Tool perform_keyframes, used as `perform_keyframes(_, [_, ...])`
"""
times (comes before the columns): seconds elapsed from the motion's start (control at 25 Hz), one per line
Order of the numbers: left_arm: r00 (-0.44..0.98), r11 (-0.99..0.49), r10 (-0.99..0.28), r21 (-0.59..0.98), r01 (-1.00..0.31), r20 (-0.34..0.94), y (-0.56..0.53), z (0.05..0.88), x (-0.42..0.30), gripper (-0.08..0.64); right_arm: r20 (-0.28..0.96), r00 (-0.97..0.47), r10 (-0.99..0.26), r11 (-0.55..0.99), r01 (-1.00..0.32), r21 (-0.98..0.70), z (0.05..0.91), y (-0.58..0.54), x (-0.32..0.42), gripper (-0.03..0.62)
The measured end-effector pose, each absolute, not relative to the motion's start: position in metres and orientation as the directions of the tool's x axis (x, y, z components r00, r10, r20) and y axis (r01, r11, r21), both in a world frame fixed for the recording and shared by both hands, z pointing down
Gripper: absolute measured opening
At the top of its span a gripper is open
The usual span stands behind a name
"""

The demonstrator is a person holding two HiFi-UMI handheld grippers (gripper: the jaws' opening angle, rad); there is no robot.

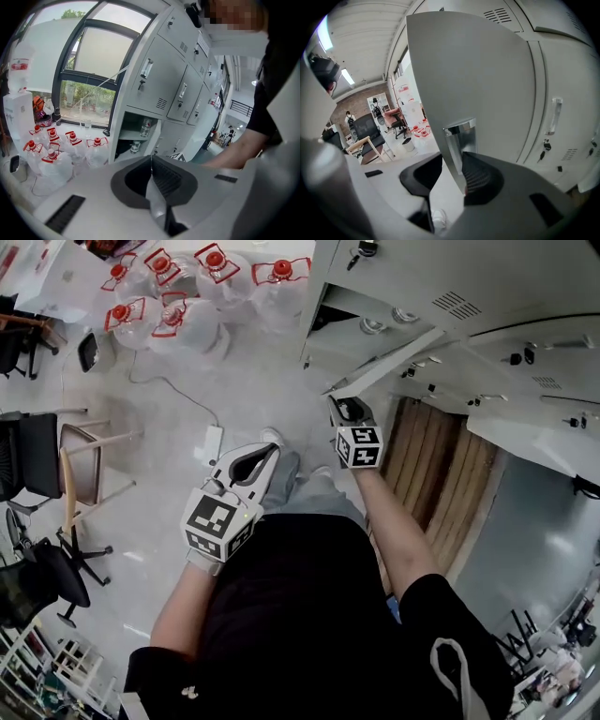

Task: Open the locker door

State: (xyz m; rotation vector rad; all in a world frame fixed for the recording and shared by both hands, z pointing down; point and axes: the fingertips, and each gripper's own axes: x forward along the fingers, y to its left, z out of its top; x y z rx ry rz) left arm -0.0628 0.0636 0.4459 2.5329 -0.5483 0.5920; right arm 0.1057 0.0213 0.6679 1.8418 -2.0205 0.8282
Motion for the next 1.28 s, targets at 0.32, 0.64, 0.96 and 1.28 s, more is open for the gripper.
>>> perform_keyframes(0.32, [0.835, -0.837, -0.235, 0.334, -0.434, 0.498, 0.107, 0.446, -0.044, 0.025, 0.557, -0.127, -0.821, -0.039, -0.96, -0.276, 0.675, 0.082, 0.132, 0.13])
perform_keyframes(0.64, [0.852, -0.87, -0.188, 0.319, -0.376, 0.489, 0.142, 0.437, -0.012, 0.025, 0.573, -0.011, -0.819, -0.191, -0.938, -0.291, 0.675, 0.141, 0.171, 0.075])
perform_keyframes(0.96, [0.866, -0.893, -0.138, 0.319, -0.319, 0.48, 0.168, 0.432, 0.023, 0.025, 0.583, 0.059, -0.81, -0.271, -0.92, -0.284, 0.665, 0.187, 0.213, 0.052])
perform_keyframes(1.28, [0.891, -0.909, -0.088, 0.33, -0.255, 0.445, 0.165, 0.423, 0.056, 0.025, 0.535, 0.056, -0.843, -0.235, -0.933, -0.272, 0.59, 0.222, 0.216, 0.048])
